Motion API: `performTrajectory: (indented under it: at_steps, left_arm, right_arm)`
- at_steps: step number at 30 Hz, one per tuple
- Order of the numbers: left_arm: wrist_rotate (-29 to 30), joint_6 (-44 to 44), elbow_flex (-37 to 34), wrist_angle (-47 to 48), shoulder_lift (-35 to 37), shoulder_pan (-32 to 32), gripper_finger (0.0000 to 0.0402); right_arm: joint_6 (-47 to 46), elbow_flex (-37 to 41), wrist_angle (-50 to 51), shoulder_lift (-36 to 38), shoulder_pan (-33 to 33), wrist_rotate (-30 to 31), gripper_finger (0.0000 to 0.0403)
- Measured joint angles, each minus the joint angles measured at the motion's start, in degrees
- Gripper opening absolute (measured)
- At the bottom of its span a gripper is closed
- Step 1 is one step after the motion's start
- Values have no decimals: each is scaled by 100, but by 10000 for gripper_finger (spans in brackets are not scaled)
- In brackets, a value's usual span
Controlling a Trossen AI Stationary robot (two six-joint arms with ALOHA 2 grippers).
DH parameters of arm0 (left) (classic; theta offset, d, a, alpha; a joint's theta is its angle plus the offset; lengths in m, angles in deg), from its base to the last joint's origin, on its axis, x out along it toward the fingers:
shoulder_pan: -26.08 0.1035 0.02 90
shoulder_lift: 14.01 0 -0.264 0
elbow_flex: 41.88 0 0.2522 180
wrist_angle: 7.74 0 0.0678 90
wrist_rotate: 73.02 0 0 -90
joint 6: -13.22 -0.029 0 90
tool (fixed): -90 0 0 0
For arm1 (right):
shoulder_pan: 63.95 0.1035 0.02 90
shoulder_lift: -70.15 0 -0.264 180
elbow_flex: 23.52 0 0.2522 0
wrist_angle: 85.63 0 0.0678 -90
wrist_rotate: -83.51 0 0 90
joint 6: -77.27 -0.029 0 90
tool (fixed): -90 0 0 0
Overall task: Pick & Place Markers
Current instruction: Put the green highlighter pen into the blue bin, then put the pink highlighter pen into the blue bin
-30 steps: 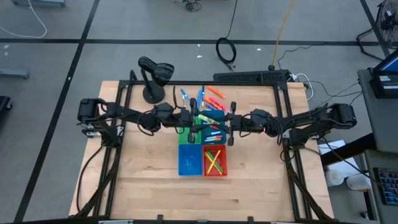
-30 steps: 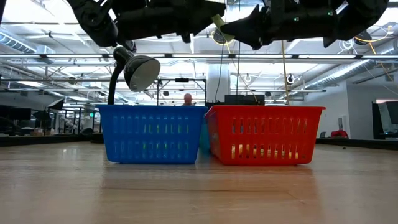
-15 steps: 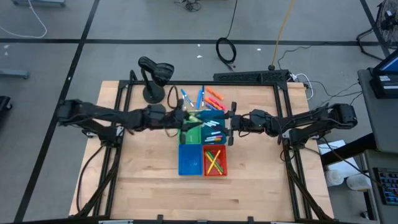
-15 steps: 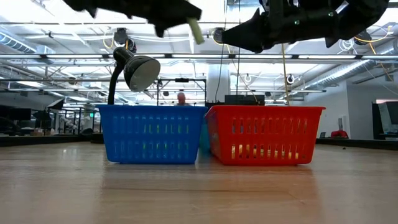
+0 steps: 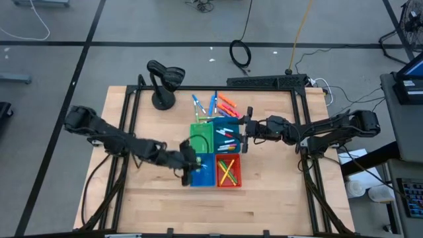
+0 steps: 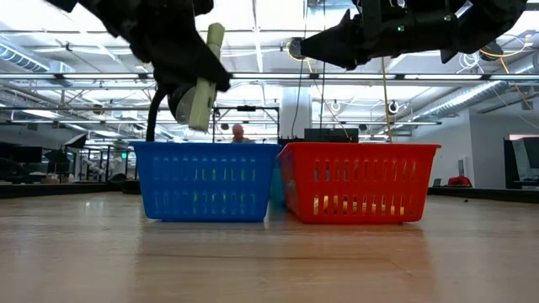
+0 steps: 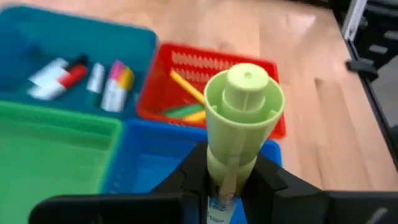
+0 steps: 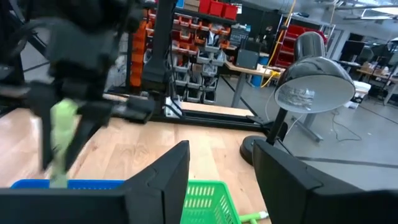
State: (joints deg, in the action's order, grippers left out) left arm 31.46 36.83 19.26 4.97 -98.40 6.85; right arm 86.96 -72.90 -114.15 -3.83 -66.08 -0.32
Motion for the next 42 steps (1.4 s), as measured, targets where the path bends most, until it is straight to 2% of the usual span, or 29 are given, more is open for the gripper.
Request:
performTrajectory:
  at_steps: [5,11,19,26,30,33,36,39,42]
  left_arm:
    - [-24,93,0,-125,-320,-78,71]
    - [-730,40,1,-140,-351,-82,143]
    - [-999,-425,2,-129,-351,-53,199]
    - [-993,-455,10,-20,59,187,208]
    - [-931,-914,19,7,626,287,209]
    - [-616,-1543,5,127,1073,290,209]
    - [-23,-1876,11,247,1389,296,209]
    - [285,-2284,9,132,1597,363,209]
    - [-91,-2982,9,-247,1844,489,209]
  right_arm:
    - [0,0,-44,0,0,0,161]
    - [0,0,-25,-2,0,0,160]
    - [0,0,55,-2,0,0,160]
    - [0,0,54,-2,-2,9,159]
    - [0,0,54,-2,-2,176,160]
    - [0,-2,58,-2,-4,304,162]
    - [-1,-2,92,-2,-4,360,161]
    - [-167,-2,144,-2,-2,941,160]
    - [-432,-145,750,-2,-160,1505,160]
